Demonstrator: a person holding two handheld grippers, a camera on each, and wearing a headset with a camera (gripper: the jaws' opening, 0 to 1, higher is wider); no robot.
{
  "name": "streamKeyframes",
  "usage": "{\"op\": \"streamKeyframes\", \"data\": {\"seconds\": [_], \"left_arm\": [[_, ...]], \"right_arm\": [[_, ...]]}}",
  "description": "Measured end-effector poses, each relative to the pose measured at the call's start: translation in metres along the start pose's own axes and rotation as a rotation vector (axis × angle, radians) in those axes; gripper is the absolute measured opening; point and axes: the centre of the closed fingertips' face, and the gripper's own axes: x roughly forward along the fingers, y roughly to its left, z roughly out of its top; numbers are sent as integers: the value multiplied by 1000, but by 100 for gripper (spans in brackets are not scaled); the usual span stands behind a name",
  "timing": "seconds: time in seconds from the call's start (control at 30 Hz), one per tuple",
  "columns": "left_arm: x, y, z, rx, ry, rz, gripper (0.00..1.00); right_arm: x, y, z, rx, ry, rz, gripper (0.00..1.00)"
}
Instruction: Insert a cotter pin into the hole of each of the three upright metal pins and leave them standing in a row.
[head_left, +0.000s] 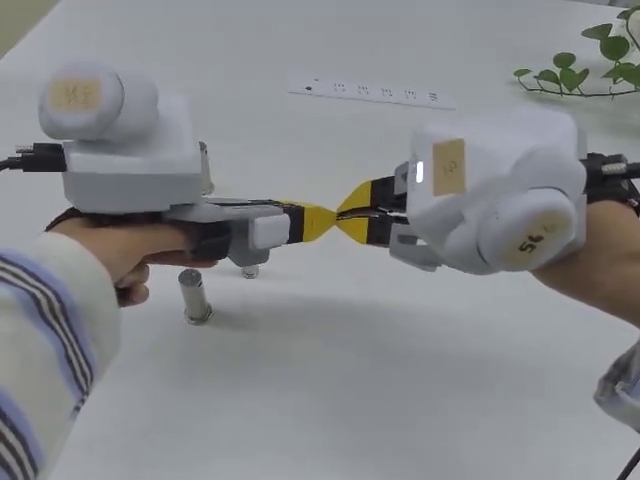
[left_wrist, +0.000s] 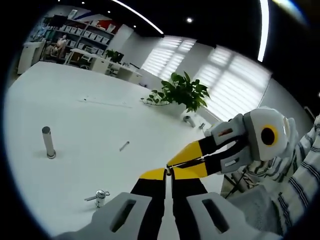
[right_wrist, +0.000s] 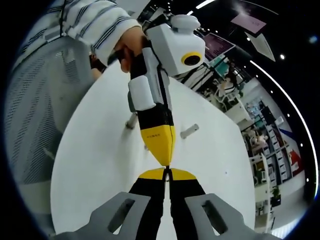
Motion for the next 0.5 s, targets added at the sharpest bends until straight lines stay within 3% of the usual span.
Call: {"op": "streamKeyframes", "data": {"seconds": [0.07, 0.33, 0.5], "left_arm": [[1, 1, 0, -57, -3, 9, 1], [1, 1, -1, -9, -5, 2, 1], [0, 2, 0, -11, -3, 4, 1]], "right_arm": [[1, 0, -1, -7, 2, 1, 2], [1, 1, -1, -11, -2, 17, 2], [1, 1, 0, -12, -2, 18, 2]]}}
